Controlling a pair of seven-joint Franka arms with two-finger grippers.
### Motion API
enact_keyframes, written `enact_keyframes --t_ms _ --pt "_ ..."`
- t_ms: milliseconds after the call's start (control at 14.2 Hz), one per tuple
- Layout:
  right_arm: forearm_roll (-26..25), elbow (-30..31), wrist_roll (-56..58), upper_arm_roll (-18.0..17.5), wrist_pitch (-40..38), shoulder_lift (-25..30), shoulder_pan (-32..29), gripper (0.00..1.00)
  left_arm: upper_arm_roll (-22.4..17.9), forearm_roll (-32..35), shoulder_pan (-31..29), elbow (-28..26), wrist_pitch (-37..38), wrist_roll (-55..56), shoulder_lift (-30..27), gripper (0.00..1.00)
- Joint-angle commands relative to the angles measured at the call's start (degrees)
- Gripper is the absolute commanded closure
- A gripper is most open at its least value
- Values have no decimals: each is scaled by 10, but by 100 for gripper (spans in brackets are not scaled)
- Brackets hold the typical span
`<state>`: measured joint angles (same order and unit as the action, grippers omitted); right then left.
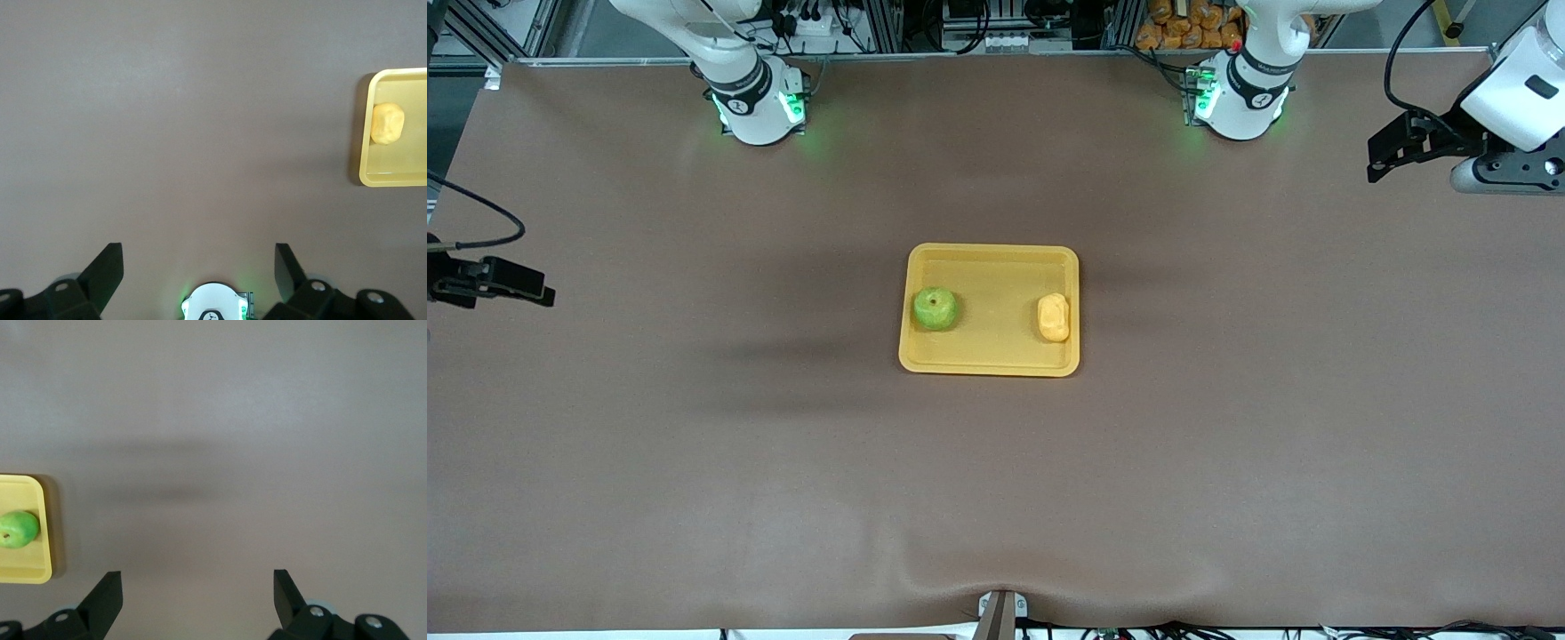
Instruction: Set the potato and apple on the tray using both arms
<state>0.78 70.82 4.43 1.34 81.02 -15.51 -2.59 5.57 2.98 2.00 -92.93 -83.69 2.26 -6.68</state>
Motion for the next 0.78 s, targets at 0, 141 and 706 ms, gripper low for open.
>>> enact_keyframes --t_ms 0,141,706 --pt "-13 63 10 -11 6 56 -8 0 1 -10 -3 -2 3 6 -11 0" --pt "-12 98 9 -11 16 87 -11 0 1 -10 -3 -3 4 6 -13 0" --pt "-9 201 9 -12 24 192 -9 0 1 -10 -4 0 5 5 -14 0"
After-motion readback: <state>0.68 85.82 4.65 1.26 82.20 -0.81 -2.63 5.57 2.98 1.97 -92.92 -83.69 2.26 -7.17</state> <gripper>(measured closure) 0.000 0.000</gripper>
